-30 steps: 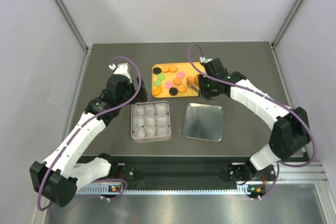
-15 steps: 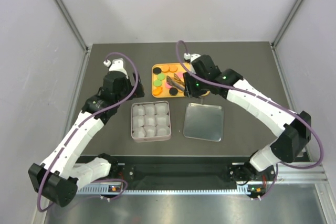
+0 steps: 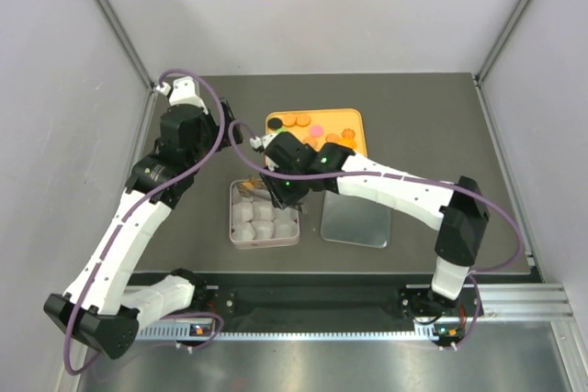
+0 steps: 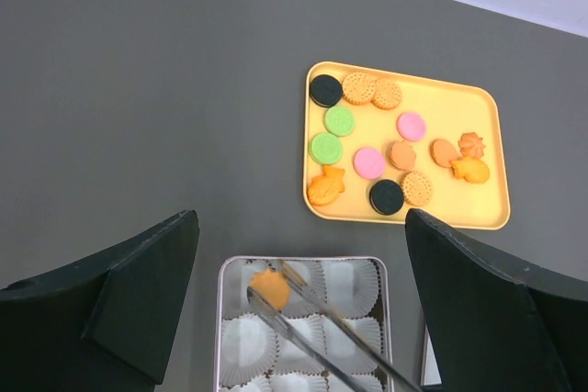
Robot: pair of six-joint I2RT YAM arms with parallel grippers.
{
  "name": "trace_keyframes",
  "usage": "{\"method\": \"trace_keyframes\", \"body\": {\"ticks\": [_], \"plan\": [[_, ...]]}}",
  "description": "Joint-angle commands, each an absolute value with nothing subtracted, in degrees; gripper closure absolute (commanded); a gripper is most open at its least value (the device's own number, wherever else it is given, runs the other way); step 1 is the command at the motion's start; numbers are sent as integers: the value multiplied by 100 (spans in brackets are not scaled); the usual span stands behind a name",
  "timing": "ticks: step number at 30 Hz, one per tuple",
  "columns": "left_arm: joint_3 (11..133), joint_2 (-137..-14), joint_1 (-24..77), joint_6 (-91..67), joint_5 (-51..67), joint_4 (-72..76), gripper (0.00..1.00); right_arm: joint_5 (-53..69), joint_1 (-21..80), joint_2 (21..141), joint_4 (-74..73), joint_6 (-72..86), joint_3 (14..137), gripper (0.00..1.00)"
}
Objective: Pack the cookies
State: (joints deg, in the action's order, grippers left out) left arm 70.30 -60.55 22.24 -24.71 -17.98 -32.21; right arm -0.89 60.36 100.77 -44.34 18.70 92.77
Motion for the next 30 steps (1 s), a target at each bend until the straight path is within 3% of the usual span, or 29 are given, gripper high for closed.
{"method": "trace_keyframes", "body": {"ticks": [1, 11, 22, 30], "plan": [[7216, -6073, 2188, -2435, -1934, -3278, 1, -106, 6187, 10195, -4368, 1934, 9703, 73], [6935, -6029, 2162, -2443, -1986, -3217, 1, -114, 6337, 10520, -4307, 1960, 9818, 70], [6460, -5968, 1960, -2610, -1846, -3120, 1, -132, 6337, 10582, -4236, 1951, 9782, 54], [6144, -5933, 1329, -2751, -1275, -3111, 1, -228, 6328, 10424, -4166, 1986, 9800, 50]]}}
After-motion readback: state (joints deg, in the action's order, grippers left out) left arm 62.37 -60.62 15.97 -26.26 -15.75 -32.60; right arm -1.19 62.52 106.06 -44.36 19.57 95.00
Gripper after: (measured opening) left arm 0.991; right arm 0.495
